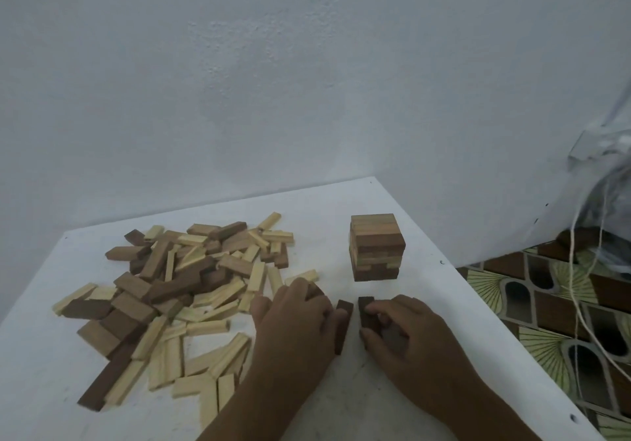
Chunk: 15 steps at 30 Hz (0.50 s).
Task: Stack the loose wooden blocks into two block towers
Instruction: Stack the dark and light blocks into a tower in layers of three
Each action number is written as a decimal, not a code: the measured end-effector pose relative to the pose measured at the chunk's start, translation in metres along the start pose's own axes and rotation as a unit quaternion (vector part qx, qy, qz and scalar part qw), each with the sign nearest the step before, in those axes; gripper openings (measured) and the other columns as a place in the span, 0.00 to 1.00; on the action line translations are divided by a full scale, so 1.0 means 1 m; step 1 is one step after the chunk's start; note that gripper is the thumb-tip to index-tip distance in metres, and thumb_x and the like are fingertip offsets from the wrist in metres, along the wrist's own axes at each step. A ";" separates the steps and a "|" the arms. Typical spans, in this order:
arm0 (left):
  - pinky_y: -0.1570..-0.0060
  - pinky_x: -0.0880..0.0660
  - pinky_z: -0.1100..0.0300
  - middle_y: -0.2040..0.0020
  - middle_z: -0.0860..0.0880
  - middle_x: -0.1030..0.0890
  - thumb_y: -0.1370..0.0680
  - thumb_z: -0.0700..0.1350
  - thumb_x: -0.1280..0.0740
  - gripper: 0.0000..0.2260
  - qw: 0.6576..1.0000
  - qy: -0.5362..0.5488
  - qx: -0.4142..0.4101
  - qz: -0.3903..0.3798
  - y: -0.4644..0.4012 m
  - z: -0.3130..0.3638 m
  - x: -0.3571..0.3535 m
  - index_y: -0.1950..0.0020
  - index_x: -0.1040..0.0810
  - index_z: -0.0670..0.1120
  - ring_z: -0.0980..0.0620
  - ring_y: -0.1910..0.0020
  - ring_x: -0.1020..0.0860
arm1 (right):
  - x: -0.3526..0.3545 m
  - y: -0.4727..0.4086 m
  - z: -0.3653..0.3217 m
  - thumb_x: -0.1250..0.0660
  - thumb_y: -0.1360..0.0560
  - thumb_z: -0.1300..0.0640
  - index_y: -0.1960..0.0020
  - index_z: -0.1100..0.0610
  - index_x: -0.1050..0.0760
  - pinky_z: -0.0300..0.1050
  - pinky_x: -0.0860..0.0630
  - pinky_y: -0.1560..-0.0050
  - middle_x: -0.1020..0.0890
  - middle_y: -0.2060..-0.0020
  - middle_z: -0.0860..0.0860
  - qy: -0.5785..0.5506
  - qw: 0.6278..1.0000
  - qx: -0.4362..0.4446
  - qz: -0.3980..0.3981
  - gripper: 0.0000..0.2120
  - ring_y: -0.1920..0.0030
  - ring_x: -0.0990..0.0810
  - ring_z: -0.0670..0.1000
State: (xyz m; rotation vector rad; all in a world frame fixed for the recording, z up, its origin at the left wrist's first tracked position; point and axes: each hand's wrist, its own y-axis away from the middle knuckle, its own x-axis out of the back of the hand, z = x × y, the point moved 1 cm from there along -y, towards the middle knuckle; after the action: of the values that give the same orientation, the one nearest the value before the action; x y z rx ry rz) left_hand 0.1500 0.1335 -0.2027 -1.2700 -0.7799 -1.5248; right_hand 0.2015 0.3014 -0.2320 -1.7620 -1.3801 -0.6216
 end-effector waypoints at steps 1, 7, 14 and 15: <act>0.40 0.44 0.54 0.50 0.60 0.32 0.19 0.58 0.47 0.15 1.000 0.000 -0.006 0.003 0.003 -0.001 0.000 0.48 0.21 0.57 0.59 0.47 0.32 | -0.001 0.000 -0.001 0.41 0.29 0.35 0.46 0.46 0.21 0.26 0.33 0.54 0.24 0.56 0.34 0.007 1.000 0.007 0.000 0.21 0.57 0.25 0.39; 0.48 0.45 0.57 0.52 0.60 0.33 0.20 0.55 0.48 0.15 0.998 0.022 -0.057 0.012 0.011 -0.005 -0.003 0.46 0.22 0.59 0.60 0.50 0.35 | -0.003 0.003 0.003 0.39 0.31 0.34 0.45 0.46 0.21 0.29 0.32 0.51 0.22 0.54 0.35 0.004 1.000 0.025 -0.001 0.22 0.56 0.25 0.39; 0.43 0.29 0.54 0.48 0.57 0.26 0.28 0.39 0.45 0.22 0.977 0.182 -0.082 0.077 0.006 -0.011 -0.001 0.41 0.21 0.55 0.56 0.46 0.27 | -0.001 0.002 0.001 0.40 0.31 0.31 0.46 0.46 0.20 0.24 0.38 0.53 0.21 0.54 0.36 0.017 0.999 0.028 0.002 0.24 0.59 0.28 0.36; 0.43 0.26 0.53 0.47 0.56 0.25 0.27 0.35 0.43 0.23 0.970 0.208 -0.082 0.091 0.007 -0.012 -0.001 0.39 0.22 0.55 0.56 0.46 0.26 | -0.001 0.002 0.002 0.41 0.31 0.30 0.45 0.45 0.21 0.25 0.38 0.53 0.23 0.54 0.34 0.014 1.000 0.027 -0.003 0.25 0.58 0.29 0.34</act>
State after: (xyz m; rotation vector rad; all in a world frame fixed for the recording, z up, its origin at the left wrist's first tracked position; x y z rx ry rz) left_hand 0.1521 0.1207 -0.2077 -1.0535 -0.2630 -1.6522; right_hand 0.2028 0.3025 -0.2344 -1.7019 -1.3703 -0.6044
